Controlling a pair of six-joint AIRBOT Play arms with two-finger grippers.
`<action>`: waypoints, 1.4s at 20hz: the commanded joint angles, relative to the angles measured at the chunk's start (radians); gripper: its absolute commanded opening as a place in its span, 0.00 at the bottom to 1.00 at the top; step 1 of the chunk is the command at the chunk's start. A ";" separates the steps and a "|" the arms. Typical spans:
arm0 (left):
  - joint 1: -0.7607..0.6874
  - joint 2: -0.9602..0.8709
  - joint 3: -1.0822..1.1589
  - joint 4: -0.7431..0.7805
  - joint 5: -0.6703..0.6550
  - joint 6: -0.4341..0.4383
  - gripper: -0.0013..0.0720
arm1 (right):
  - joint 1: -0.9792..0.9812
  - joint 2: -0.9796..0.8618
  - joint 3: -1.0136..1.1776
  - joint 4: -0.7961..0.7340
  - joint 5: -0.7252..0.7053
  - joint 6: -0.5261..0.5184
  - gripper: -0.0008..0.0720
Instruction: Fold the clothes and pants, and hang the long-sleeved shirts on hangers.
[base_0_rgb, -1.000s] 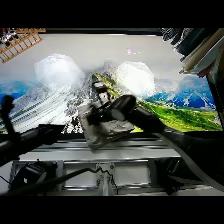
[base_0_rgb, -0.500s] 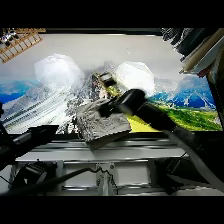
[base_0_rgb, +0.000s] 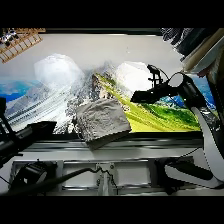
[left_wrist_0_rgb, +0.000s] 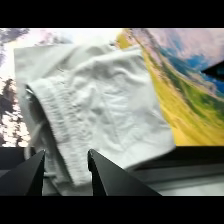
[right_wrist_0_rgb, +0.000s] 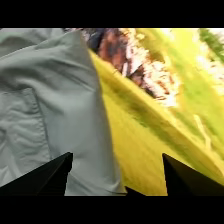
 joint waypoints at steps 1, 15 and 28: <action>0.000 -0.019 0.000 0.084 0.027 0.000 0.43 | -0.063 -0.091 -0.072 0.256 0.012 -0.235 0.89; 0.000 -0.338 0.001 0.068 0.446 0.106 0.43 | 0.182 -0.286 -0.071 0.313 -0.158 -0.245 0.41; 0.000 -0.352 0.000 0.066 0.467 0.106 0.43 | -0.374 -0.065 -0.072 0.074 -0.247 0.064 0.06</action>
